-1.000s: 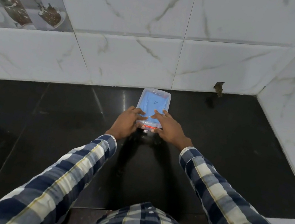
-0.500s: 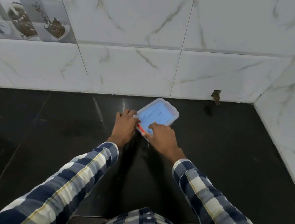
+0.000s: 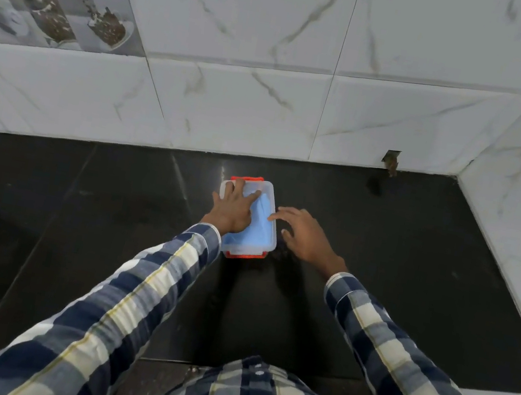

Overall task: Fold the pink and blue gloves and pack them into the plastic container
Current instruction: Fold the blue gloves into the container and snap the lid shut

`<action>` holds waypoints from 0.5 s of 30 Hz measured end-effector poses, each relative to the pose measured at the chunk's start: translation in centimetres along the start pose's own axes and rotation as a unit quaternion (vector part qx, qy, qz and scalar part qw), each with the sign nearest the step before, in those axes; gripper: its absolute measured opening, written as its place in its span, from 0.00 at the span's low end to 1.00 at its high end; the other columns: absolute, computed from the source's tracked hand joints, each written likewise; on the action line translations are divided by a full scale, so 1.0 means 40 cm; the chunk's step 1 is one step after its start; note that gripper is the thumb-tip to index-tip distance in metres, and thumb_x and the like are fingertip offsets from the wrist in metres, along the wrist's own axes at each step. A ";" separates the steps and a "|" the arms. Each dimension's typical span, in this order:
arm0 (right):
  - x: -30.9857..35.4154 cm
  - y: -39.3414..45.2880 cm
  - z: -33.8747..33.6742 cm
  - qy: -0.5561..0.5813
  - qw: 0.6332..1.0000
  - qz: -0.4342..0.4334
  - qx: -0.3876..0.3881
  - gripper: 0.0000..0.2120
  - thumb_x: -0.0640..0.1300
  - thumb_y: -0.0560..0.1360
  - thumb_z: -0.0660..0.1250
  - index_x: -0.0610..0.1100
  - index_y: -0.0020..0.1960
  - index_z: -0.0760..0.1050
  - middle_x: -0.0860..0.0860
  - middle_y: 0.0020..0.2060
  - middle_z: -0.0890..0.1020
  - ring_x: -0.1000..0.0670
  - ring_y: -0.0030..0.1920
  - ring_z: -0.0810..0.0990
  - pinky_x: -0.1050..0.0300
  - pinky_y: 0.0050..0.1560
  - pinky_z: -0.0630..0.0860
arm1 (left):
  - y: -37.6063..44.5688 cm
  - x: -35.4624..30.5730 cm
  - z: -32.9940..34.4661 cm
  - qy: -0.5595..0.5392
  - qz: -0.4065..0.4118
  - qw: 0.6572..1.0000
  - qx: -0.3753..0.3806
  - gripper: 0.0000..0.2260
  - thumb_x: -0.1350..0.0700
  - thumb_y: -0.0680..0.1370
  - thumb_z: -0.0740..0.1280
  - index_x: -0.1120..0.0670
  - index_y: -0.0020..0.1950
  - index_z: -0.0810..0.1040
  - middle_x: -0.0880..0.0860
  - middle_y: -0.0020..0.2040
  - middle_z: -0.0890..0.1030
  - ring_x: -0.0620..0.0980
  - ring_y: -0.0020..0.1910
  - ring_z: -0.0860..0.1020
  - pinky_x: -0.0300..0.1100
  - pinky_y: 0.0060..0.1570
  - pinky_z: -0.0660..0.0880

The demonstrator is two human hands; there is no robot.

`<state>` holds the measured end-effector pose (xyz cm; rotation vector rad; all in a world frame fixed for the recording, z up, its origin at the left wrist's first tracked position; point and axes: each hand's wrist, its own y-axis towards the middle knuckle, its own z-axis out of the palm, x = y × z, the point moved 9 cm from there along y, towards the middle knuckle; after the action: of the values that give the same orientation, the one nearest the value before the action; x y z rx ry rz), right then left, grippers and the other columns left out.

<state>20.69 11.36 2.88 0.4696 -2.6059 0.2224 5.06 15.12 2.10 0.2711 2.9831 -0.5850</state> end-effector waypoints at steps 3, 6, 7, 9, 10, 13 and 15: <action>-0.013 -0.024 0.027 0.065 0.997 0.027 0.009 0.32 0.32 0.79 0.63 0.50 0.80 0.70 0.47 0.70 0.80 0.43 0.66 0.81 0.45 0.67 0.77 | -0.016 -0.009 0.003 -0.046 0.038 0.998 -0.037 0.25 0.55 0.89 0.56 0.47 0.86 0.61 0.58 0.86 0.52 0.63 0.86 0.52 0.69 0.82 0.57; -0.024 -0.045 0.073 0.033 0.998 0.056 0.018 0.39 0.37 0.81 0.66 0.55 0.86 0.54 0.45 0.69 0.80 0.43 0.63 0.83 0.45 0.65 0.80 | -0.049 0.021 -0.005 -0.097 0.074 0.989 -0.079 0.24 0.61 0.86 0.60 0.53 0.83 0.67 0.58 0.82 0.61 0.61 0.82 0.62 0.58 0.82 0.64; -0.029 -0.052 0.084 0.019 0.998 0.066 0.012 0.41 0.39 0.81 0.68 0.57 0.86 0.51 0.44 0.70 0.79 0.43 0.64 0.82 0.45 0.67 0.79 | -0.067 0.033 -0.004 -0.109 0.092 0.986 -0.088 0.24 0.63 0.85 0.61 0.54 0.82 0.69 0.58 0.81 0.64 0.60 0.81 0.65 0.54 0.81 0.66; -0.034 -0.062 0.095 0.009 0.997 0.077 -0.012 0.43 0.44 0.81 0.71 0.59 0.86 0.49 0.46 0.71 0.78 0.44 0.67 0.81 0.44 0.69 0.79 | -0.108 0.056 0.013 -0.113 0.121 0.981 -0.102 0.24 0.65 0.84 0.63 0.55 0.80 0.71 0.56 0.80 0.66 0.58 0.80 0.68 0.49 0.82 0.67; -0.034 -0.065 0.098 0.009 0.997 0.079 -0.021 0.43 0.47 0.81 0.72 0.59 0.86 0.49 0.46 0.70 0.78 0.44 0.68 0.80 0.44 0.68 0.79 | -0.128 0.068 0.028 -0.114 0.125 0.980 -0.104 0.24 0.64 0.83 0.63 0.54 0.81 0.71 0.55 0.82 0.66 0.56 0.81 0.67 0.48 0.83 0.65; -0.029 -0.063 0.104 0.008 0.996 0.081 -0.031 0.42 0.50 0.81 0.72 0.58 0.86 0.50 0.47 0.71 0.77 0.45 0.69 0.79 0.43 0.68 0.79 | -0.155 0.094 0.065 -0.132 0.112 0.980 -0.096 0.27 0.62 0.84 0.63 0.50 0.84 0.67 0.50 0.86 0.62 0.52 0.87 0.61 0.51 0.86 0.61; -0.026 -0.059 0.104 0.006 0.996 0.079 -0.035 0.41 0.52 0.81 0.72 0.57 0.86 0.52 0.47 0.73 0.77 0.45 0.70 0.79 0.44 0.69 0.79 | -0.154 0.094 0.073 -0.131 0.124 0.980 -0.080 0.31 0.63 0.83 0.64 0.49 0.86 0.64 0.49 0.88 0.58 0.51 0.89 0.55 0.54 0.87 0.60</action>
<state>20.62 8.46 -1.09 0.2371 -2.6317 0.1833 0.36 8.97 1.20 0.5007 2.6667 -0.3238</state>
